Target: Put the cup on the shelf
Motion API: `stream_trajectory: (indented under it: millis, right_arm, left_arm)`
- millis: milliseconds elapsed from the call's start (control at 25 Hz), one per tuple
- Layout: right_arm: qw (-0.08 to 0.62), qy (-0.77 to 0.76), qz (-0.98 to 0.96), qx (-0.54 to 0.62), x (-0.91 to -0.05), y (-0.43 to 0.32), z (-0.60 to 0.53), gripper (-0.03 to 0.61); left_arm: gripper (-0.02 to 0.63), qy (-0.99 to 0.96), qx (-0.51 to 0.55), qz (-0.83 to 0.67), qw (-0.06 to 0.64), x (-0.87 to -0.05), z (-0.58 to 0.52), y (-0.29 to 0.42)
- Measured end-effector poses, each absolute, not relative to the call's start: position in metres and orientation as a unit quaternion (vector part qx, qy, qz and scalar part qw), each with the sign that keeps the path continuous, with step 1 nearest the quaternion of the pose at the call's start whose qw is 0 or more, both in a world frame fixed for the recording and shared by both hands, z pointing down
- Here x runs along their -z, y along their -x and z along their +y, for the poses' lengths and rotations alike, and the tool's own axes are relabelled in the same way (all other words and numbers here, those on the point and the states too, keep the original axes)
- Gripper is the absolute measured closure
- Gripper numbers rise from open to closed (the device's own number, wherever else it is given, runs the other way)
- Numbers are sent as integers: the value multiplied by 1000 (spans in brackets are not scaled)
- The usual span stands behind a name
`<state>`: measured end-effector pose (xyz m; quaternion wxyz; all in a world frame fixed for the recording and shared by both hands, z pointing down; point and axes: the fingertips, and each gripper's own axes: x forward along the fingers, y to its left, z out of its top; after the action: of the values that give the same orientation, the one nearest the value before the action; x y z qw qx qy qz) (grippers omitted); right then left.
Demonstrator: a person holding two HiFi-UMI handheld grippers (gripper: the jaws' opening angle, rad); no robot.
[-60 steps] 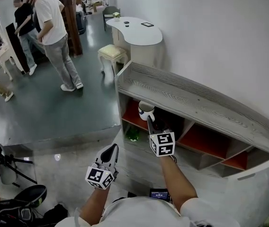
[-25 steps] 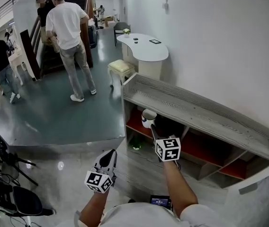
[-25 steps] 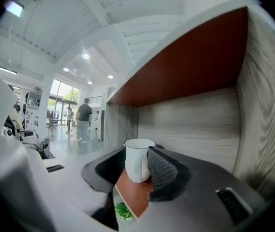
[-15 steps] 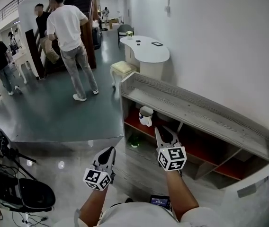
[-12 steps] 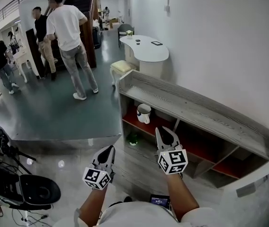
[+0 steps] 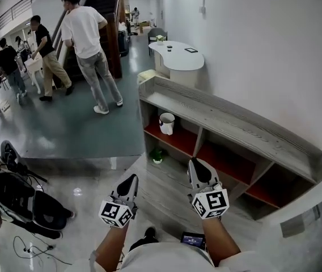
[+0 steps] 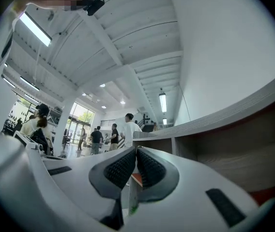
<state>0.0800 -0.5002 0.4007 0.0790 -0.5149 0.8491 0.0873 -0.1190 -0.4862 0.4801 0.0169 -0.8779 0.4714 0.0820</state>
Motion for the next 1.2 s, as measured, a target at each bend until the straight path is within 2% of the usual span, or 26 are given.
stream_trajectory:
  millis: [560, 800, 1200]
  right_arm:
    - [74, 491, 865, -70, -415, -96, -379, 541]
    - [63, 492, 865, -70, -466, -101, -381, 541]
    - [19, 558, 829, -35, -429, -109, -240, 541]
  left_arm:
    - [606, 846, -75, 527, 21, -448, -346, 127]
    - [606, 848, -69, 525, 11, -489, -355, 132]
    - [606, 866, -51, 497, -17, -436, -237, 157]
